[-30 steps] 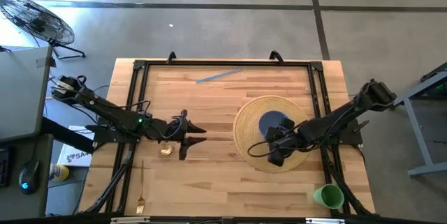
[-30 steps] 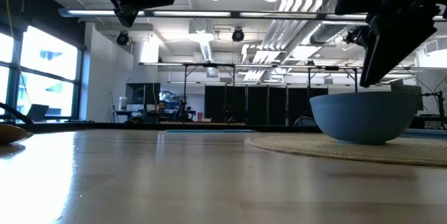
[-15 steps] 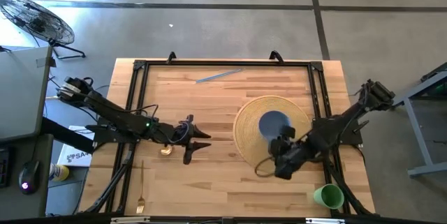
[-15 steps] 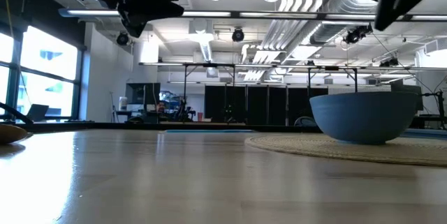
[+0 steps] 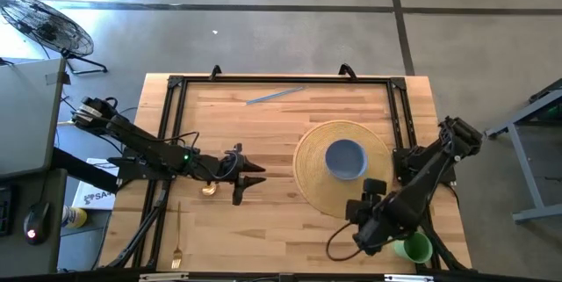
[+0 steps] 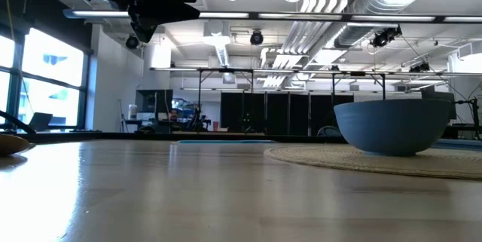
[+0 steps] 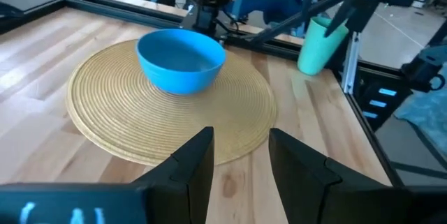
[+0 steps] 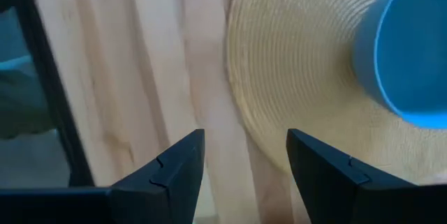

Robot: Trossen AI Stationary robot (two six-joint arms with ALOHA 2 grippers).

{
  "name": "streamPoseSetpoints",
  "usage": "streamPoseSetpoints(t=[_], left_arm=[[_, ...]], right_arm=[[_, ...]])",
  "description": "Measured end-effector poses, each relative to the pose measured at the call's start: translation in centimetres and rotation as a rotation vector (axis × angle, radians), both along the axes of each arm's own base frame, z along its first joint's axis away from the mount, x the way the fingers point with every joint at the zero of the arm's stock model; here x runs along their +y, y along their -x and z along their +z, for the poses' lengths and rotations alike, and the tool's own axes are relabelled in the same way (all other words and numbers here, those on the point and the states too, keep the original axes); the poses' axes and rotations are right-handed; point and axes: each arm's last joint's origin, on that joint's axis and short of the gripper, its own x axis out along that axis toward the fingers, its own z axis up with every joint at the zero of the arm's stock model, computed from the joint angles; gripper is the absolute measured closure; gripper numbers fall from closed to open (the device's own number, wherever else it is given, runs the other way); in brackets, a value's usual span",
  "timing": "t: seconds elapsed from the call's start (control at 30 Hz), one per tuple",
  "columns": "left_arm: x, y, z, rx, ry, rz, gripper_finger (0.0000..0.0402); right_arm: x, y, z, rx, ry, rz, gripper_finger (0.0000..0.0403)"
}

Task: Pick & Place Utensil
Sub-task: Put the green cup at the top right of the brown table mat

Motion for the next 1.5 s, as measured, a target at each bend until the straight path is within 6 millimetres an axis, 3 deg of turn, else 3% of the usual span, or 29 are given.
streamPoseSetpoints(t=[0.33, 0.6, 0.93, 1.27, 1.5], left_arm=[[-0.3, -0.6, 0.0, -0.042, 0.026, -0.033, 0.0266], [-0.6, -1.3, 0.0, -0.127, -0.032, -0.049, 0.0266], [-0.7, -1.4, 0.9, -0.211, -0.014, -0.065, 0.0266], [-1.0, -1.3, 0.8, -0.207, 0.034, -0.152, 0.0266], [-1.0, -1.3, 0.9, -0.208, 0.036, -0.166, 0.0266]], right_arm=[[2.1, 1.5, 1.7, 0.069, -0.166, -0.031, 0.0205], [3.8, 4.0, 1.8, 0.27, -0.284, -0.275, 0.0205], [5.1, 6.1, 1.7, 0.196, -0.249, -0.61, 0.0205], [5.5, 7.2, -1.3, 0.299, -0.221, -0.757, 0.0206], [5.9, 7.1, -3.2, 0.331, -0.269, -0.765, 0.0206]])
